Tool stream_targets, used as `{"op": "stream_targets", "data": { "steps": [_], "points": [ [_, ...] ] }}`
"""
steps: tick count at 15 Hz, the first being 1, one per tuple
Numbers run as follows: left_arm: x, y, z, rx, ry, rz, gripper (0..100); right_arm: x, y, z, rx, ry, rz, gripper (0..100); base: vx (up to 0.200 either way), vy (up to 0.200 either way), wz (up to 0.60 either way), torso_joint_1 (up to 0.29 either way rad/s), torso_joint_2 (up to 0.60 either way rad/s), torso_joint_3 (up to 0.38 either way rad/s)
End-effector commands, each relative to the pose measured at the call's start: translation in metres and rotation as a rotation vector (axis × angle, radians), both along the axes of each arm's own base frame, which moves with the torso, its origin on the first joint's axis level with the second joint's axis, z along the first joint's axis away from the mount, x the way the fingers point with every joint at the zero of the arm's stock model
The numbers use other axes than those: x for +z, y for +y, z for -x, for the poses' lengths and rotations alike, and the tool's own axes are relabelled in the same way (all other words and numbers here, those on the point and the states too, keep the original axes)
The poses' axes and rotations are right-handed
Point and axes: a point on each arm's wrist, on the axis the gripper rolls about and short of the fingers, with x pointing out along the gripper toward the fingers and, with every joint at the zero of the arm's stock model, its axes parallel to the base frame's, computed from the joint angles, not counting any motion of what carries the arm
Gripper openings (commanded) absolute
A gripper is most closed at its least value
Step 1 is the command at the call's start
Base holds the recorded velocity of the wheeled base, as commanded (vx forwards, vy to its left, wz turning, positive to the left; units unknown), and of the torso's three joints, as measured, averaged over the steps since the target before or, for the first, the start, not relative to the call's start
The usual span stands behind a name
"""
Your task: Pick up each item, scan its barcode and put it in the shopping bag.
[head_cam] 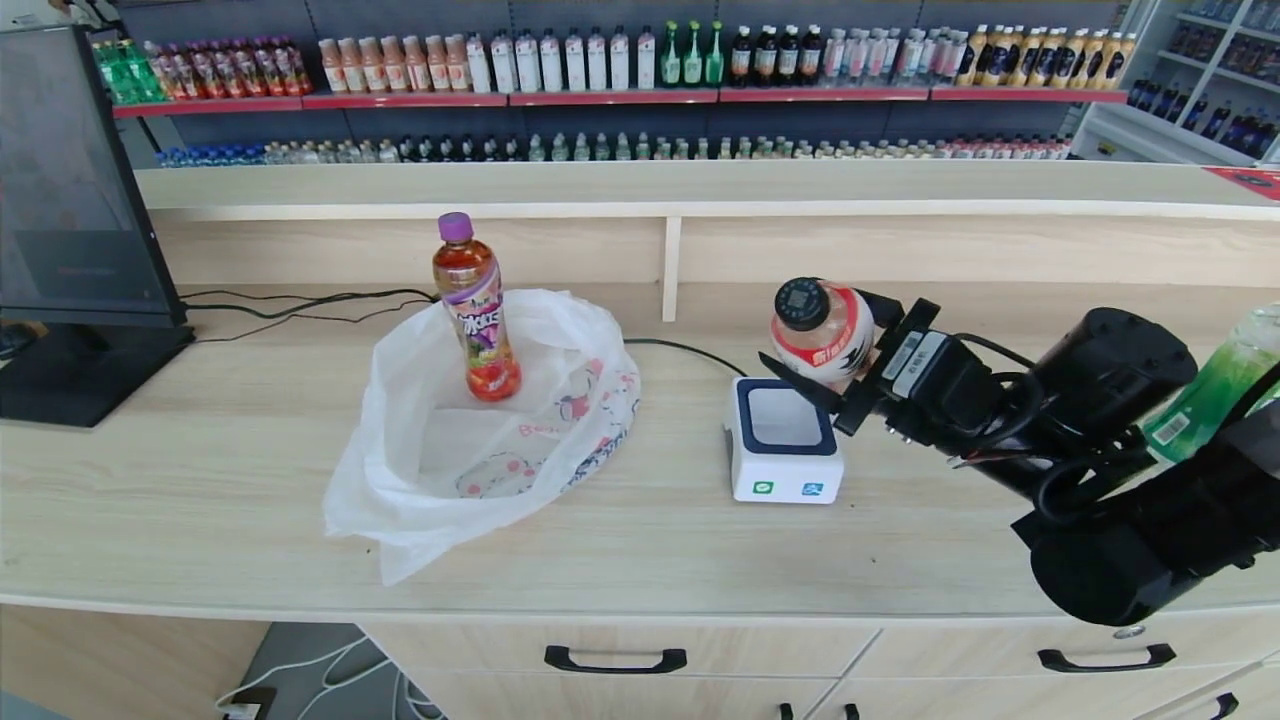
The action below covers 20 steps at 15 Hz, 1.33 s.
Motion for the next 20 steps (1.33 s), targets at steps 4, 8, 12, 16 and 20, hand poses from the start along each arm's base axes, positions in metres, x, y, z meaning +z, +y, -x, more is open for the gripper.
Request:
{"op": "stream_targets", "data": {
  "steps": [4, 8, 12, 16, 20],
  "points": [
    [0.0, 0.0, 0.0, 0.0, 0.001, 0.0, 100, -0.019, 0.011, -0.012, 0.082, -0.028, 0.08, 0, 0.0, 0.0, 0.0, 0.0, 0.0, 0.0],
    [0.0, 0.0, 0.0, 0.0, 0.001, -0.003, 100, -0.027, 0.011, -0.02, 0.133, -0.049, 0.118, 0, 0.0, 0.0, 0.0, 0.0, 0.0, 0.0],
    [0.0, 0.0, 0.0, 0.0, -0.003, -0.003, 100, -0.027, 0.008, -0.021, 0.134, -0.057, 0.126, 0, 0.0, 0.0, 0.0, 0.0, 0.0, 0.0],
    [0.0, 0.0, 0.0, 0.0, -0.005, -0.003, 100, -0.025, 0.004, -0.02, 0.123, -0.058, 0.126, 0, 0.0, 0.0, 0.0, 0.0, 0.0, 0.0],
    [0.0, 0.0, 0.0, 0.0, -0.005, -0.005, 100, -0.022, 0.003, -0.018, 0.122, -0.061, 0.123, 0, 0.0, 0.0, 0.0, 0.0, 0.0, 0.0]
  ]
}}
